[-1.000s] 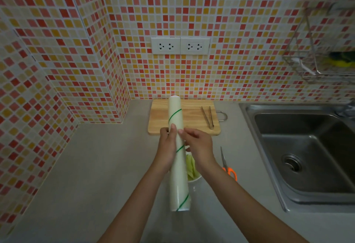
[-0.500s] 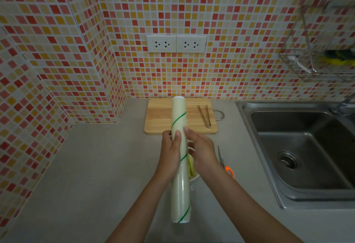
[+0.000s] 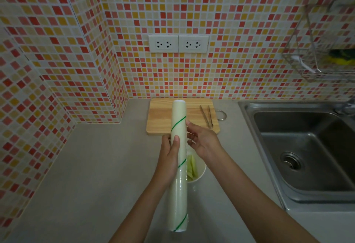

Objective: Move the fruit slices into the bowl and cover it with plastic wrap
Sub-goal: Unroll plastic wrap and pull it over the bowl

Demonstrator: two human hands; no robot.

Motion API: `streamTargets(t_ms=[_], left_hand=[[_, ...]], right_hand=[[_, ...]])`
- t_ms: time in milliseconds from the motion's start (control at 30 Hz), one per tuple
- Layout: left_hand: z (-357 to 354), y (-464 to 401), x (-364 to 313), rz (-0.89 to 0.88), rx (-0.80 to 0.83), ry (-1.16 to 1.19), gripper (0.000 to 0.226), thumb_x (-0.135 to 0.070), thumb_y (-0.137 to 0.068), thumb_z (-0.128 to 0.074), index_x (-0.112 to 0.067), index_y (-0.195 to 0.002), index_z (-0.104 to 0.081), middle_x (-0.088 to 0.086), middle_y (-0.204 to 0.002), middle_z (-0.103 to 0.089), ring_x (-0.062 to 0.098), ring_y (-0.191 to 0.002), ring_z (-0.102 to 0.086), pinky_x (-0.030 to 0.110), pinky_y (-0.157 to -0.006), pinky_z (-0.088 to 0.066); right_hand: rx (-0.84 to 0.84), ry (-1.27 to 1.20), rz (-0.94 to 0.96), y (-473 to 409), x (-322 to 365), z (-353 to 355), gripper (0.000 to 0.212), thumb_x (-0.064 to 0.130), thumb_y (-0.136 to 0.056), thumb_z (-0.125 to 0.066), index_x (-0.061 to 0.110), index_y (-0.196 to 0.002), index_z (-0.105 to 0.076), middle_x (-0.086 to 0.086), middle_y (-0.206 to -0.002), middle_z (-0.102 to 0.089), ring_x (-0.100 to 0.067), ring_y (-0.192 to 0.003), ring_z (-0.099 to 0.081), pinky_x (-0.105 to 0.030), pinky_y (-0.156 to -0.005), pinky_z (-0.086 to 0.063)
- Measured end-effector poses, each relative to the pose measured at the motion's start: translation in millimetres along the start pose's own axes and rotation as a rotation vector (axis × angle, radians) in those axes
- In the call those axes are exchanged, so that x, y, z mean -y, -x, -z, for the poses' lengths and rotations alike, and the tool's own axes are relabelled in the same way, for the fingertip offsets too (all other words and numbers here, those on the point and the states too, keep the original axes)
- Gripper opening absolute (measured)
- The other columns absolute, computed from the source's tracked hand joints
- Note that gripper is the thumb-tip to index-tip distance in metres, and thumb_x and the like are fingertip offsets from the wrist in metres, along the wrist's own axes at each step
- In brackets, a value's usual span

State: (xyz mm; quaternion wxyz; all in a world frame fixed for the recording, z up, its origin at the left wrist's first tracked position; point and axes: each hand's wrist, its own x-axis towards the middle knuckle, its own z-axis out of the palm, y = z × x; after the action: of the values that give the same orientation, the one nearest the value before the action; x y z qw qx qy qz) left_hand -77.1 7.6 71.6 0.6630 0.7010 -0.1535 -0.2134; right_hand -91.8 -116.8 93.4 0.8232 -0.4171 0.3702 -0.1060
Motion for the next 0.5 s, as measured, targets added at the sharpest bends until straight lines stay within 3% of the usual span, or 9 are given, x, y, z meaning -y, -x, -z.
streamTargets(t_ms=[200, 333, 500], left_hand=[[0.2, 0.4, 0.9, 0.035, -0.017, -0.042, 0.024, -0.043, -0.1, -0.036, -0.021, -0.096, -0.045, 0.003, -0.093, -0.055, 0.013, -0.08, -0.057, 0.027, -0.068, -0.044], [1.9, 0.7, 2.0, 0.065, -0.038, -0.039, 0.024, -0.045, -0.1, -0.034, -0.024, -0.095, -0.045, 0.002, -0.093, -0.056, 0.013, -0.08, -0.058, 0.029, -0.068, -0.046], [4.6, -4.1, 5.5, 0.114, -0.049, -0.045, 0.029, -0.047, -0.099, -0.034, -0.02, -0.097, -0.044, 0.005, -0.093, -0.055, 0.018, -0.082, -0.057, 0.034, -0.071, -0.047]], right_hand=[[0.001, 0.037, 0.017, -5.4, -1.3, -3.5, 0.014, 0.015, -0.081, -0.072, 0.01, -0.072, -0.064, -0.001, -0.063, -0.058, -0.014, -0.06, -0.053, -0.027, -0.059, -0.044], [0.018, 0.028, 0.039, -10.0, -1.3, -2.5, 0.018, 0.008, -0.088, -0.063, 0.006, -0.071, -0.057, -0.005, -0.064, -0.052, -0.014, -0.057, -0.048, -0.027, -0.056, -0.041], [-0.097, 0.007, 0.057, -15.7, 3.4, 5.2, 0.017, 0.007, -0.094, -0.052, 0.01, -0.078, -0.056, -0.004, -0.068, -0.055, -0.013, -0.055, -0.048, -0.026, -0.052, -0.036]])
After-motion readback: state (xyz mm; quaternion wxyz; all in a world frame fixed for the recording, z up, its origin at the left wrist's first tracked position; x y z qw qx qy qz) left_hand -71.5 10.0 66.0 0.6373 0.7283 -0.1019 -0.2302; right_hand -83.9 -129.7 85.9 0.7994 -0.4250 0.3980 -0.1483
